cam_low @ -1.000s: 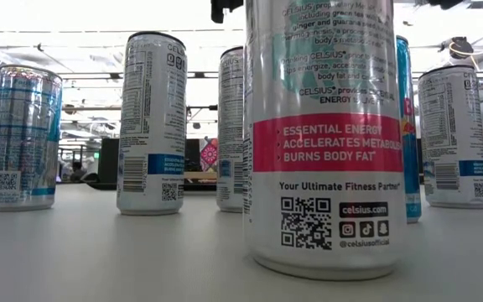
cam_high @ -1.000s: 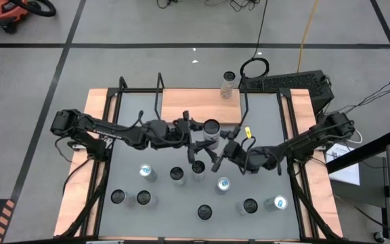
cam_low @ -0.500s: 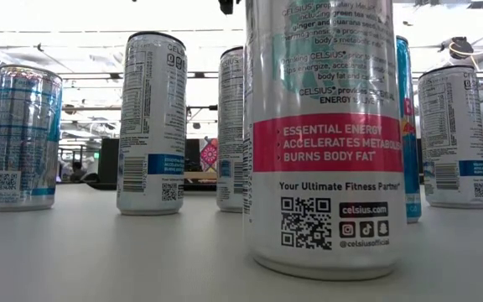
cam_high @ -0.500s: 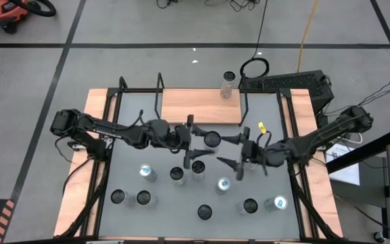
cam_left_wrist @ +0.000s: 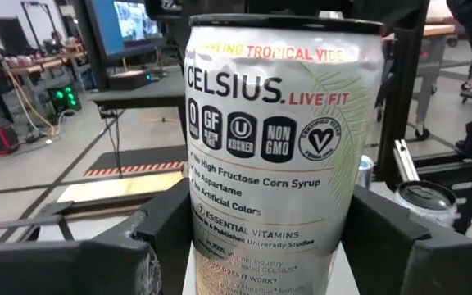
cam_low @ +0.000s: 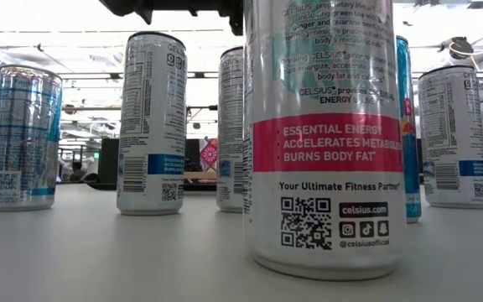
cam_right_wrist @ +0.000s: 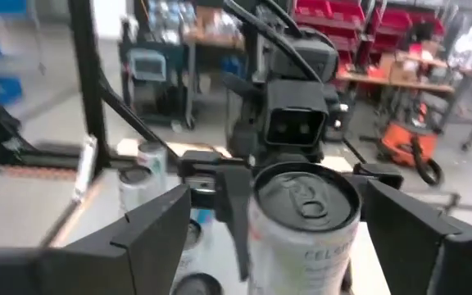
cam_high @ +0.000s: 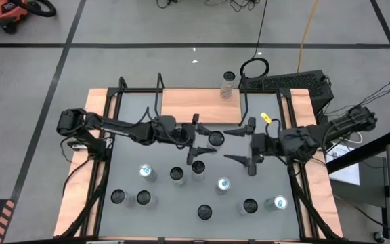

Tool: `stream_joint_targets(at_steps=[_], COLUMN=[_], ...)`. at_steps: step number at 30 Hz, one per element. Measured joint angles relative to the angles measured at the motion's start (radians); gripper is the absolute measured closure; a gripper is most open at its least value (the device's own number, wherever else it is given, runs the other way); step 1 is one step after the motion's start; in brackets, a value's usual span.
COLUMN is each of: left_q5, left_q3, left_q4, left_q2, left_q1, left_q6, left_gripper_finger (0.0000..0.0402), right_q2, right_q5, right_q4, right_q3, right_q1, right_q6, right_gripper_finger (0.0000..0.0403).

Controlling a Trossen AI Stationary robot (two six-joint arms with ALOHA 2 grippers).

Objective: Place canned beverage on shelf
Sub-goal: Put the top white yellow soda can on the shelf aligned with the white yellow soda can

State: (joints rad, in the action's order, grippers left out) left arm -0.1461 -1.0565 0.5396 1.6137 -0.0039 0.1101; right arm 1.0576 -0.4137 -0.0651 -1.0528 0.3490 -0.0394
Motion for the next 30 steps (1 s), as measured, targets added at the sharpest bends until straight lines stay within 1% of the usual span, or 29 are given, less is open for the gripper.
stream_joint_targets(at_steps=[3, 10, 14, 18, 23, 30], left_q5=[-0.002, -0.002, -0.005, -0.034, -0.05, -0.05], left_q3=[0.0, 0.0, 0.0, 0.0, 0.0, 0.0], left_q4=[0.012, 0.031, 0.03, 0.03, 0.026, 0.007], left_q2=[0.025, 0.05, 0.05, 0.05, 0.05, 0.05], left_q1=[0.012, 0.023, 0.024, 0.025, 0.025, 0.026], left_q6=[-0.024, -0.026, -0.02, 0.005, 0.009, 0.008], left_gripper_finger=[0.0159, 0.0159, 0.0159, 0.0159, 0.0159, 0.0159], right_q2=[0.042, 0.154, 0.234, 0.32, 0.397, 0.45], right_q5=[-0.001, 0.004, 0.097, 0.17, 0.306, 0.315], right_q4=[-0.162, -0.556, -0.731, -0.848, -0.924, -0.961], right_q3=[-0.101, -0.373, -0.507, -0.602, -0.673, -0.695], right_q1=[-0.022, -0.072, -0.119, -0.169, -0.21, -0.226], right_q6=[0.021, 0.097, 0.134, 0.148, 0.131, 0.125], right_gripper_finger=[0.01, 0.01, 0.01, 0.0098, 0.0097, 0.0121])
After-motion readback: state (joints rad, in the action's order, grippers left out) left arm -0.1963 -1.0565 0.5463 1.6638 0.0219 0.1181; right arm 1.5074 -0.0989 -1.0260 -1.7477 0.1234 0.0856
